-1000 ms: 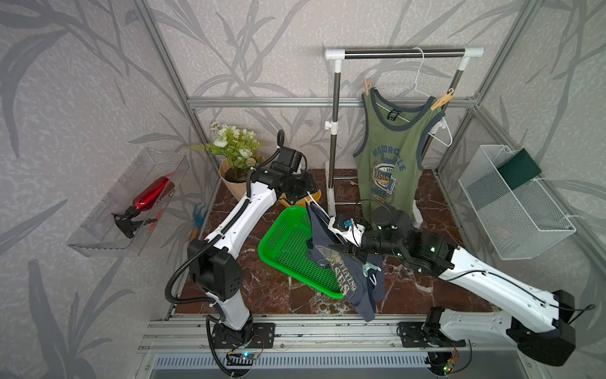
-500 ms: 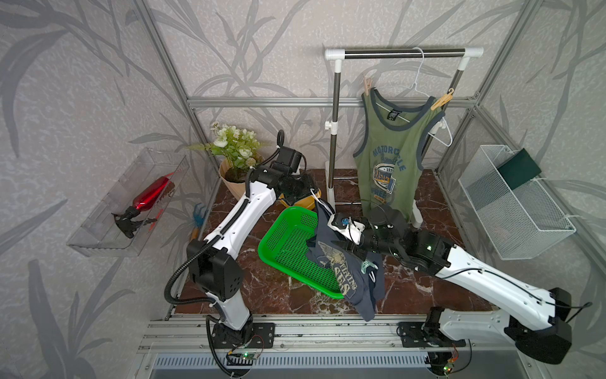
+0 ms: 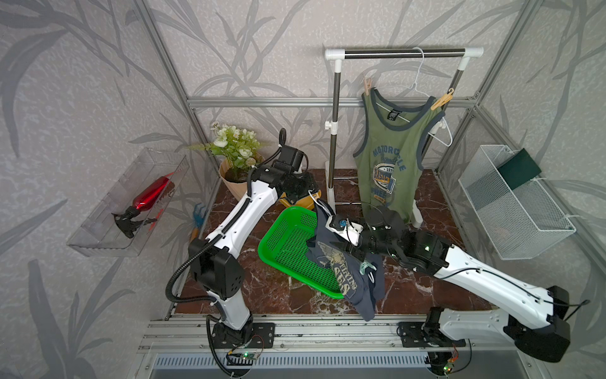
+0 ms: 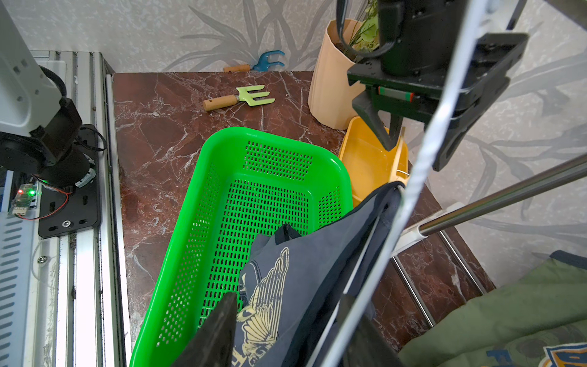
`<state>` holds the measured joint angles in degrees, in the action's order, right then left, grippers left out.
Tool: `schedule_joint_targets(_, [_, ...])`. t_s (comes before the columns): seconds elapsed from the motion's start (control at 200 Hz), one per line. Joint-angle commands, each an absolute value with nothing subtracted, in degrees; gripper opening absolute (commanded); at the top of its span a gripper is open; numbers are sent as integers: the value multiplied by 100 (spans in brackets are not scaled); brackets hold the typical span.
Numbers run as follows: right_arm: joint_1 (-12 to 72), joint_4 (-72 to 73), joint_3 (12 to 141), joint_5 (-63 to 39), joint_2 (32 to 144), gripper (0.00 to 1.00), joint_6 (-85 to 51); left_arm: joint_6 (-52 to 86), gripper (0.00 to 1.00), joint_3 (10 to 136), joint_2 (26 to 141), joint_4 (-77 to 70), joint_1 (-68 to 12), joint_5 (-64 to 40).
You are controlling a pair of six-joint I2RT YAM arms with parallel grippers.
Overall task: Remove the clothespins securing tank tops to the hanger
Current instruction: Remove the clothespin from the hanger.
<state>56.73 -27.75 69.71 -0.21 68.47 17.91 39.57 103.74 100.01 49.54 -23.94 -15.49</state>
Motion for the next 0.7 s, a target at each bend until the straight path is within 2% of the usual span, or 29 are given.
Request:
schedule_joint_targets(0.0, [5731, -2557, 7181, 52, 6829, 0, 1888, 3929, 49, 10565, 10110, 5094, -2428, -1435])
schedule_joint_targets(0.13, [5755, -2558, 7186, 61, 6847, 0, 1916, 3916, 48, 10607, 10169, 5111, -2443, -1450])
schedule_joint_targets(0.385, [5757, -2557, 7192, 132, 6862, 0, 1943, 3879, 26, 10663, 10195, 5167, -2442, -1437])
schedule_joint_targets(0.695, [5757, -2598, 7078, 206, 6829, 0, 1904, 3808, 19, 10729, 10198, 5203, -2433, -1363])
